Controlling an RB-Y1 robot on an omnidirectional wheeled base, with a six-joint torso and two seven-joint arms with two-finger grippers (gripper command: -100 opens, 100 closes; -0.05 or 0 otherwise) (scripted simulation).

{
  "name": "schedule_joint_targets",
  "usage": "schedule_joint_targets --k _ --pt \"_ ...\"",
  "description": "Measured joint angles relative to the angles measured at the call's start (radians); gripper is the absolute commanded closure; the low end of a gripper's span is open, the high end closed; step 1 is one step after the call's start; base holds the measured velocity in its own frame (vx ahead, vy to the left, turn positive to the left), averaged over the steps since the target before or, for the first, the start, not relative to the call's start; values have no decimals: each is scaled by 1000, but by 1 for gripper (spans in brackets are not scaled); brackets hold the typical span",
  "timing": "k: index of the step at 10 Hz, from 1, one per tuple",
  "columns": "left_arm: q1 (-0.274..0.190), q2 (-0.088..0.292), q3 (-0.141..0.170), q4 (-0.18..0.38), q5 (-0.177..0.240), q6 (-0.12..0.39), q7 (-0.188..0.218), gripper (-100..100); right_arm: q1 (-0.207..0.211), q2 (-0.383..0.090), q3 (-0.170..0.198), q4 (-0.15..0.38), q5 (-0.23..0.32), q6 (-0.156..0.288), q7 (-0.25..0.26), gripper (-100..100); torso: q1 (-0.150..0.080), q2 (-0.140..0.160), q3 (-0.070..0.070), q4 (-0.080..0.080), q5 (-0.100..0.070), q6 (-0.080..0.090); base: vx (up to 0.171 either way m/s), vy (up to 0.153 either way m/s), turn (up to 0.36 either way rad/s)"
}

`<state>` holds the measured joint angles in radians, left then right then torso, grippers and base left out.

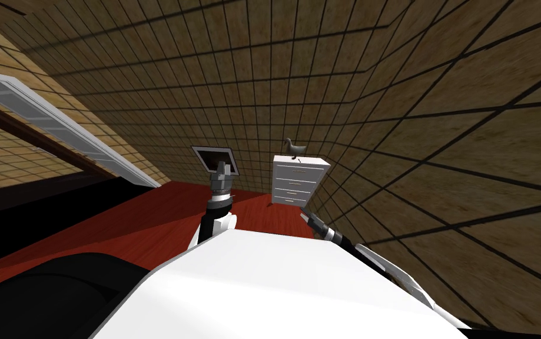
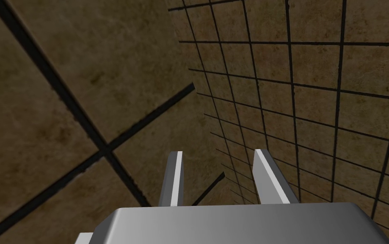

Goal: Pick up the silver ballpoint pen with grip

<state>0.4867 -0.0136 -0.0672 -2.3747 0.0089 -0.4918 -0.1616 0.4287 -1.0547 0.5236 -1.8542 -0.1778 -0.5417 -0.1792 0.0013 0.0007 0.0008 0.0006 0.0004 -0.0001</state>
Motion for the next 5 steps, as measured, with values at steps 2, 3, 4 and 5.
schedule_joint_targets --k 2,3,4,5 --pt "0 0 0 0 0 0 0 0 -3 -65 25 23 -19 1 -18 -100 1 0 0 0 0 0 -23 38 57" --pt "0 0 0 0 0 0 0 0 -9 -98 44 37 -32 6 -31 -100 2 0 0 0 0 0 -16 37 34" --pt "0 0 0 0 0 0 0 0 -16 -126 58 52 -36 8 -39 -100 1 0 0 0 0 0 -8 16 -10" --pt "0 0 0 0 0 0 0 0 -17 -152 64 63 -36 3 -40 -100 0 -1 0 0 0 0 -6 27 73"
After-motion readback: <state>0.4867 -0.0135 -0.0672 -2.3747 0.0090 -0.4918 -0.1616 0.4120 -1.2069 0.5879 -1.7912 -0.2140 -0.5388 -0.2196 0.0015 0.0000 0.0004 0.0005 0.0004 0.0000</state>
